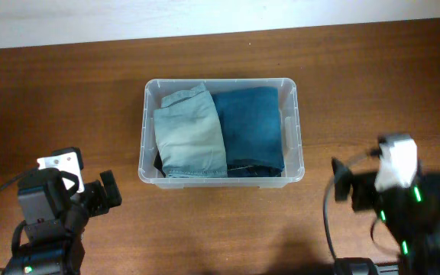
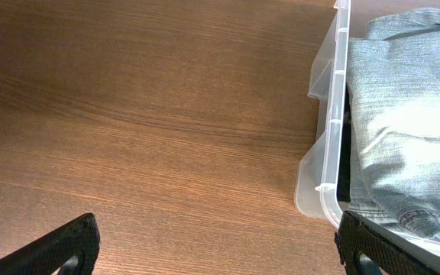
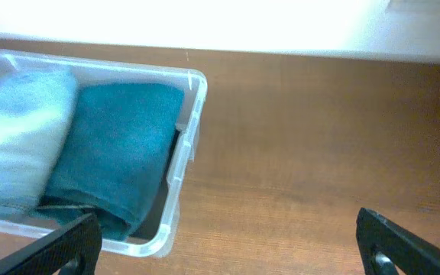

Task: Pack container

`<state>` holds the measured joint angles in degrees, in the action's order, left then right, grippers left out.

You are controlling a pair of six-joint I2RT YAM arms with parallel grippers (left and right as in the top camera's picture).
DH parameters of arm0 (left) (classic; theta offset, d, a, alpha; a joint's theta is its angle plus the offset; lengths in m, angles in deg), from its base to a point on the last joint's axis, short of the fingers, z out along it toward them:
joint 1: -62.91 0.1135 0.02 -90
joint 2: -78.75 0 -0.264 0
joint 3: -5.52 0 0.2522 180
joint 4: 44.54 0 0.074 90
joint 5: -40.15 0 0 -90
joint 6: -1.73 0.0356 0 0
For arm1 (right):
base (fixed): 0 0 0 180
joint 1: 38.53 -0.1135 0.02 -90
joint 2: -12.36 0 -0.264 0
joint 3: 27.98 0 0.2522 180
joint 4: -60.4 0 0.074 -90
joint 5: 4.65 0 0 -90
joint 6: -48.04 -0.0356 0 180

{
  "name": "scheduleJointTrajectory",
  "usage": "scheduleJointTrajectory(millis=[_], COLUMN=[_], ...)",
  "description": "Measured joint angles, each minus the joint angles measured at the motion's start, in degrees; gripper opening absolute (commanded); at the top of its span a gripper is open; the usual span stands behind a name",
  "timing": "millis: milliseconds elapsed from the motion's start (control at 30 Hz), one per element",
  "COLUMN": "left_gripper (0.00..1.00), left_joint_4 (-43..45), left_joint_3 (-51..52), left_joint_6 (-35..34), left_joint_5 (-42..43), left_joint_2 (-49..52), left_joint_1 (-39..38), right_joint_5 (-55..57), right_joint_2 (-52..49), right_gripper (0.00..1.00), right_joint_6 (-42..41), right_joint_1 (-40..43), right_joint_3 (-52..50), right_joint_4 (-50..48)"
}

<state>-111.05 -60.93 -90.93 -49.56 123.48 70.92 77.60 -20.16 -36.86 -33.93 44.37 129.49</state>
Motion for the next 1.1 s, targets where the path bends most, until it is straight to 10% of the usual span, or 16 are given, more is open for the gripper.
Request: scheduleJointTrajectory(millis=[400,900,1100], left_gripper=[0.99,0.99,0.99], left_joint_4=[-0.13,-0.2,-0.2], left_joint_3=[0.15,0.28,0.31], left_joint_6=[0.0,-0.02,-0.02], left_joint_5=[0.0,0.0,0.0], left_joint_2=[0.0,0.0,0.0], left_joint_1=[0.0,0.0,0.0], right_joint_5=[-0.31,-1.09,0.66], right_joint_2=[31.39,31.82,31.82], right_gripper=[0.99,0.98,0.99], right_joint_6=[0.15,0.48,0.5], right_joint_1=[0.0,0.0,0.0], right_joint_3=[-19.91,-51.28,-57.57], right_joint_4=[-6.86,-53.57,-52.5])
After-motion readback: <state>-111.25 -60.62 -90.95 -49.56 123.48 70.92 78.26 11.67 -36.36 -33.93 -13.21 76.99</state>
